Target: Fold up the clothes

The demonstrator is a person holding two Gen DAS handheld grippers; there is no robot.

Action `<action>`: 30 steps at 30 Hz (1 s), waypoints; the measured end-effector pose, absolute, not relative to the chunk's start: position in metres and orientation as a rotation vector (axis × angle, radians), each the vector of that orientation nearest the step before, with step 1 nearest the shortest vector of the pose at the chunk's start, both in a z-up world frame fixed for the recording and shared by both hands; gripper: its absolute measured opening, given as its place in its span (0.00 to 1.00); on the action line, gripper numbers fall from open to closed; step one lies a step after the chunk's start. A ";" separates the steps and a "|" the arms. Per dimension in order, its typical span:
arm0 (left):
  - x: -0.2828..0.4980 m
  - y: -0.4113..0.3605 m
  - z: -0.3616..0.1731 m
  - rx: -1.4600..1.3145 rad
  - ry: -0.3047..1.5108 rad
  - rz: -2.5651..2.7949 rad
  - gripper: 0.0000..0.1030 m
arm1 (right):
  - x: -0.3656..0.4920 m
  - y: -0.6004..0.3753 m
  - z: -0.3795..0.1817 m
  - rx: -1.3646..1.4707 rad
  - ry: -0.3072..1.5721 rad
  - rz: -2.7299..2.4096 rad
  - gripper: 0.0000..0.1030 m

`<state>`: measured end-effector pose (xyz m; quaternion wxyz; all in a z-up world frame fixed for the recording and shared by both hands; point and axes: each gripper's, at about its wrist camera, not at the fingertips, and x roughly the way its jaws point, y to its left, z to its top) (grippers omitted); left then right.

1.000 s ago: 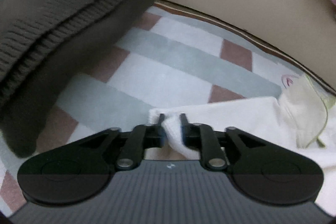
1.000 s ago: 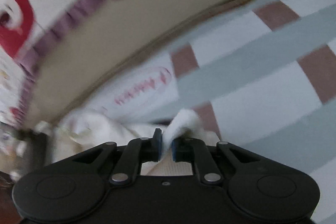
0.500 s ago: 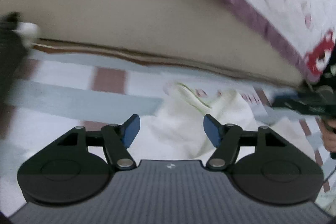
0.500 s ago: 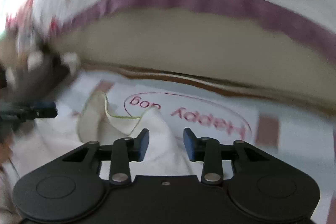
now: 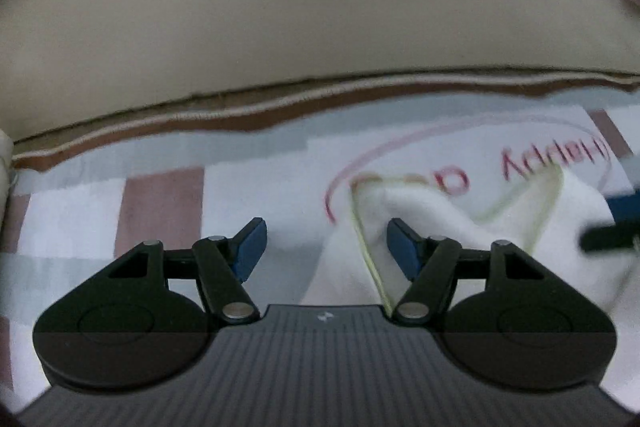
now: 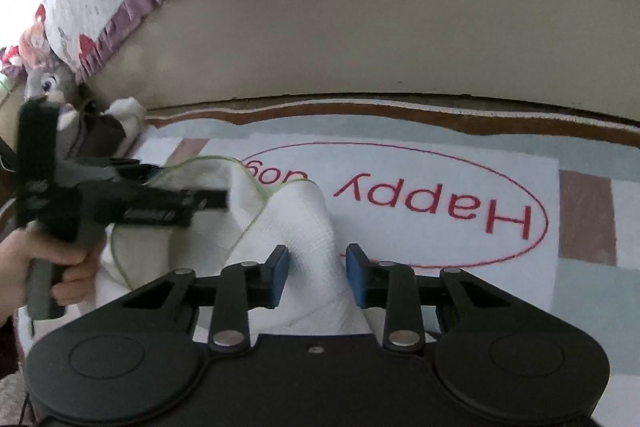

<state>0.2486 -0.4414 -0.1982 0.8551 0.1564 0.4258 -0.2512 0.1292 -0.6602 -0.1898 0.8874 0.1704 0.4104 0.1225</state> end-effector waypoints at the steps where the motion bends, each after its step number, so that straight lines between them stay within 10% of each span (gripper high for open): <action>1: 0.252 -0.445 -0.198 0.337 0.887 -0.516 0.65 | 0.129 -0.661 -0.190 0.356 0.848 0.261 0.37; 6: 0.251 -0.456 -0.189 0.360 0.865 -0.428 0.59 | 0.131 -0.655 -0.199 0.345 0.832 0.234 0.42; 7: 0.246 -0.455 -0.183 0.344 0.850 -0.425 0.58 | 0.130 -0.653 -0.199 0.326 0.818 0.235 0.17; 11: 0.215 -0.465 -0.156 0.326 0.755 -0.525 0.58 | 0.131 -0.656 -0.192 0.362 0.772 0.137 0.06; 21: 0.224 -0.509 -0.192 0.187 1.045 -0.750 0.56 | 0.122 -0.679 -0.186 0.426 0.667 0.029 0.05; 25: 0.212 -0.521 -0.193 0.432 0.920 -0.629 0.18 | 0.112 -0.707 -0.167 0.508 0.679 -0.017 0.16; 27: 0.203 -0.510 -0.178 0.468 0.862 -0.578 0.18 | 0.101 -0.721 -0.153 0.540 0.693 -0.001 0.25; 30: 0.190 -0.466 -0.146 0.376 0.812 -0.585 0.53 | 0.072 -0.737 -0.132 0.531 0.710 0.012 0.44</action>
